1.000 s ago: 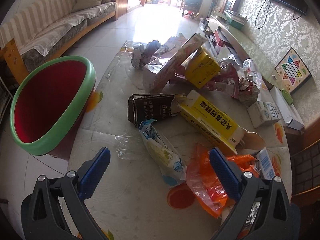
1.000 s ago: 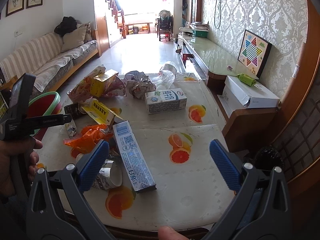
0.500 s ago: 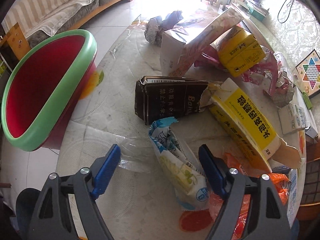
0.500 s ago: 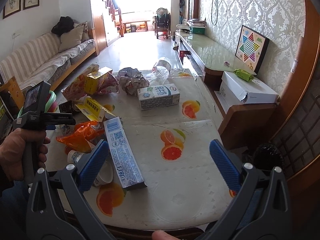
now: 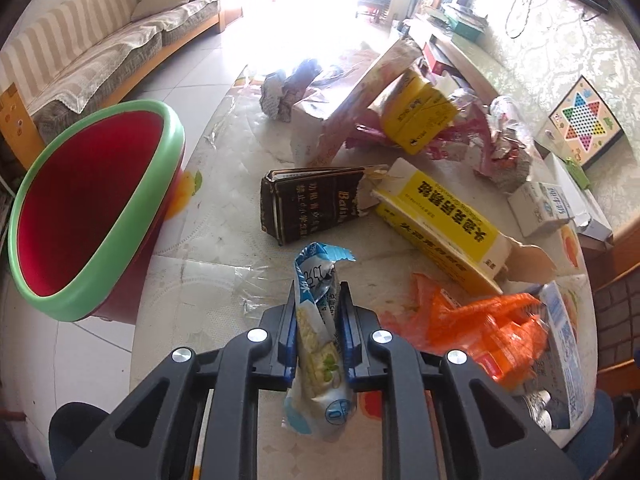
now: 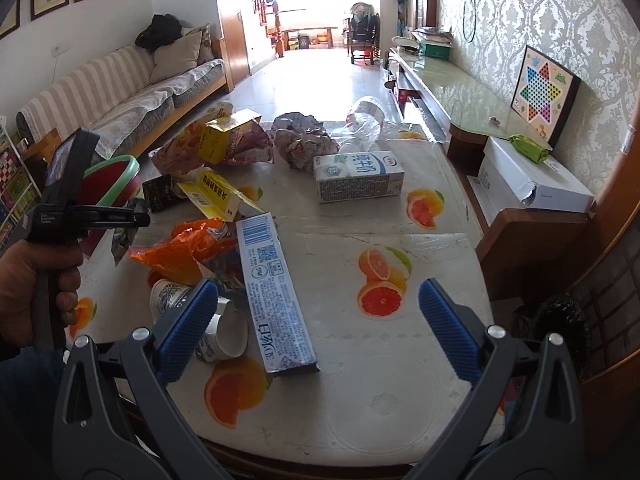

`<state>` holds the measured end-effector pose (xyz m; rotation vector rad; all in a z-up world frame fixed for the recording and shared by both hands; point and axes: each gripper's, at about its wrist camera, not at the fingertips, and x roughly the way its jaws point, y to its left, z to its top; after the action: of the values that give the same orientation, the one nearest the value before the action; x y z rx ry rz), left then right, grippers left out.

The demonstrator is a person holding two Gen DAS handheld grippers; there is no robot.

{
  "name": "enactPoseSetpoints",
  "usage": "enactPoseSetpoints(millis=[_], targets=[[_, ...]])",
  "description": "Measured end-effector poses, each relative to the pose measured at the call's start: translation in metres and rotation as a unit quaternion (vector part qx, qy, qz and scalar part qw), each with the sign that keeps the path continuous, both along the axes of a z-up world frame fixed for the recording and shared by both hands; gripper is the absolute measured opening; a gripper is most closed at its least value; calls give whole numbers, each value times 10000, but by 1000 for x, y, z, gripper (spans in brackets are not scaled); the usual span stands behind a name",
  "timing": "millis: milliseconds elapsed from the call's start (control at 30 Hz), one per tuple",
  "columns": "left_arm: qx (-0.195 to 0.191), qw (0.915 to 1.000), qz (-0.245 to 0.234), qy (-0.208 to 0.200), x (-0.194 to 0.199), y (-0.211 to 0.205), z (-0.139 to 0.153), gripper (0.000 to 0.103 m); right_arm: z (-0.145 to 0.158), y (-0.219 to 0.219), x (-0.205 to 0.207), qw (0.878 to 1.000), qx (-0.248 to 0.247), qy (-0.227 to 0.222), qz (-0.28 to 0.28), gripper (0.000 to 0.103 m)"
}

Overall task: Collect trash
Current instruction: 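Grasp the white snack wrapper with the left tool while the right tool grasps the toothpaste box, then carry both items over the red bin and open both tools to drop them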

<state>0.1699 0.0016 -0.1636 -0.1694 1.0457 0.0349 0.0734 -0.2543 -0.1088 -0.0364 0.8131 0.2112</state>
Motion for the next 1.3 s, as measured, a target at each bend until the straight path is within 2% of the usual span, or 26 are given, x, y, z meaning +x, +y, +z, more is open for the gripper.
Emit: enactPoseSetpoints(millis=[133, 233, 333, 533, 567, 633, 667, 700, 767, 867, 1033, 1300], targets=[[85, 9989, -328, -319, -22, -11, 17, 14, -12, 10, 12, 9996, -100, 191, 170, 85], [68, 9976, -510, -456, -38, -12, 24, 15, -19, 19, 21, 9986, -151, 351, 357, 84], [-100, 9974, -500, -509, -51, -8, 26, 15, -30, 28, 29, 9970, -249, 549, 491, 84], [-441, 9972, -320, -508, -69, 8, 17, 16, -52, 35, 38, 9936, -501, 898, 457, 61], [-460, 9971, -306, -518, -71, 10, 17, 17, -56, 35, 40, 9929, -492, 980, 467, 56], [-451, 9971, -284, -548, -77, 13, 15, 17, -63, 33, 42, 9914, -345, 1178, 463, 53], [-482, 9969, -273, -561, -79, 14, 15, 17, -65, 32, 42, 9905, -277, 1260, 468, 45], [-528, 9967, -254, -569, -80, 17, 15, 17, -66, 32, 42, 9902, -241, 1294, 470, 43], [-586, 9962, -188, -611, -81, 22, 16, 17, -63, 32, 41, 9911, -294, 1234, 401, 36], [-714, 9947, -78, -740, -81, 30, 24, 17, -51, 24, 38, 9934, -188, 1110, 210, 36], [-672, 9927, 8, -997, -80, 39, 36, 17, -19, 10, 29, 9970, 20, 765, -64, 36], [-526, 9887, 418, -1338, -68, 87, 60, 17, 23, 15, 31, 9987, 326, 377, -57, 36]])
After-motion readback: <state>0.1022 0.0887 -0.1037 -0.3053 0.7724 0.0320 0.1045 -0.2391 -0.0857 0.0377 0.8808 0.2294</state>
